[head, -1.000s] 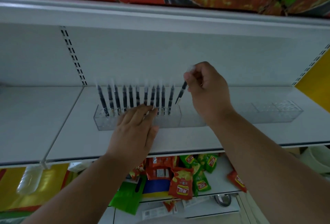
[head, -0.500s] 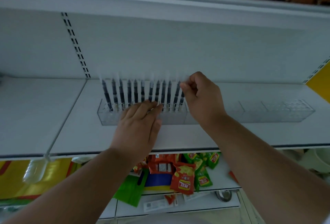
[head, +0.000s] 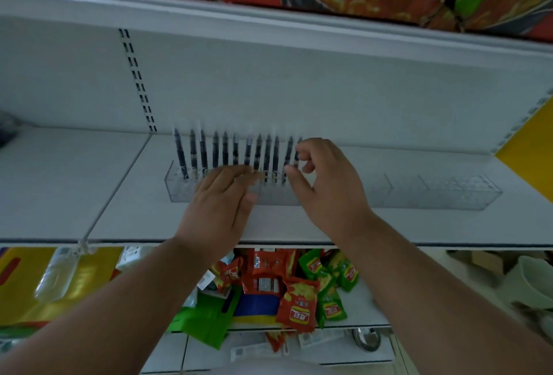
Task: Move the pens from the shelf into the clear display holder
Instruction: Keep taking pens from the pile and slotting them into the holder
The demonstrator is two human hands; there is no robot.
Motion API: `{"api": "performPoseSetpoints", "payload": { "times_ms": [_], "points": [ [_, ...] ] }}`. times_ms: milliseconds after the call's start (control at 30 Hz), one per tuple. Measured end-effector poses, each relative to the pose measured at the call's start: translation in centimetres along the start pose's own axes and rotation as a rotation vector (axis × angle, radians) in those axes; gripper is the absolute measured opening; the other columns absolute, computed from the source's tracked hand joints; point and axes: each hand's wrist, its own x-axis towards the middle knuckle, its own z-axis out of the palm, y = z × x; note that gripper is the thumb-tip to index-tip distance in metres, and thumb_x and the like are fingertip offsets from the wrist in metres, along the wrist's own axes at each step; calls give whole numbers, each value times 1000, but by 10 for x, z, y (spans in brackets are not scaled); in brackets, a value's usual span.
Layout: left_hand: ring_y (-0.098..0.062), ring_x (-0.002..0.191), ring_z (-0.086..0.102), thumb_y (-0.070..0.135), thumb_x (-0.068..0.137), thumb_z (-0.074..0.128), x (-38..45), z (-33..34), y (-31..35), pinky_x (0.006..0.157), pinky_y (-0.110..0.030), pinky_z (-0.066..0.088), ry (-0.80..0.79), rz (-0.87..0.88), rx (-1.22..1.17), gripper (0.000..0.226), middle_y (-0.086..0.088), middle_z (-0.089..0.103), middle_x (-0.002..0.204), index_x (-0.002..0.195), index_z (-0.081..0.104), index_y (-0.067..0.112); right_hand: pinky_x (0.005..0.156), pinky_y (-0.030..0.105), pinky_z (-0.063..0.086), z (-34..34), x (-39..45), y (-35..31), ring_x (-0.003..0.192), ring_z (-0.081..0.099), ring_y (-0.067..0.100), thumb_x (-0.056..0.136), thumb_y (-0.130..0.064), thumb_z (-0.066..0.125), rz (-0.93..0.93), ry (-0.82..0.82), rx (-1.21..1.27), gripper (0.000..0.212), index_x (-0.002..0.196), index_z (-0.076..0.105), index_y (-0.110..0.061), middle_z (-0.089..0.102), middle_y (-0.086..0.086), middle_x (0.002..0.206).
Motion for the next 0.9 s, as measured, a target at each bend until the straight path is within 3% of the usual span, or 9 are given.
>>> {"api": "performPoseSetpoints", "payload": {
  "times_ms": [133,267,533,667,900],
  "points": [
    [-28,114,52,35,102,32,-19,-25,-1,99,-38,35,92,-83,97,44,-7,61,121,122,64,12,75,30,45,7,6,-32,86,56,19,91,-27,61,-120,-6,22,27,110,60,-8,59,6,99],
    [-28,109,54,38,100,32,-60,-65,-17,93,-43,44,54,-199,207,44,-4,61,117,117,65,15,79,28,42,30,14,-79,91,56,20,91,-35,52,-204,-49,97,34,112,61,-9,60,6,102],
    [-25,112,51,49,98,29,-151,-151,-79,93,-43,43,46,-516,348,47,1,60,116,116,64,23,88,38,47,84,26,-206,105,55,24,90,-35,63,-300,-272,236,37,120,60,-15,58,7,114],
    [-25,112,51,50,96,31,-193,-199,-124,92,-43,42,22,-581,409,47,0,61,117,115,64,23,91,35,44,117,26,-272,109,51,20,92,-40,60,-350,-357,231,38,123,57,-20,55,2,118],
    [-26,108,54,53,96,32,-262,-288,-214,92,-46,46,8,-644,448,46,2,61,113,115,64,25,84,28,40,188,27,-395,103,49,11,91,-45,58,-320,-338,251,36,122,54,-27,52,-6,115]
  ]
}}
